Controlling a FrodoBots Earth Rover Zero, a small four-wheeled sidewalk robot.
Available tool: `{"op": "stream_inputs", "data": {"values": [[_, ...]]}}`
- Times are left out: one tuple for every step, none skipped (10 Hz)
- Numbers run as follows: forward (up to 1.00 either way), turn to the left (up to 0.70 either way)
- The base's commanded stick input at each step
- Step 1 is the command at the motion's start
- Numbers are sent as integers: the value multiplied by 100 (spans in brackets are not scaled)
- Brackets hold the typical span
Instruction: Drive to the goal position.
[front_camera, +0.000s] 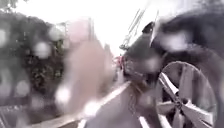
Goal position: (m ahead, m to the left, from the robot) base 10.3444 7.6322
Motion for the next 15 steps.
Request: {"op": "stream_inputs", "data": {"values": [[70,-1],[70,-14],[70,-14],[70,-14],[70,0],[70,0],[70,0],[70,0],[70,0],[70,0],[70,0],[70,0],[70,0],[70,0],[70,0]]}}
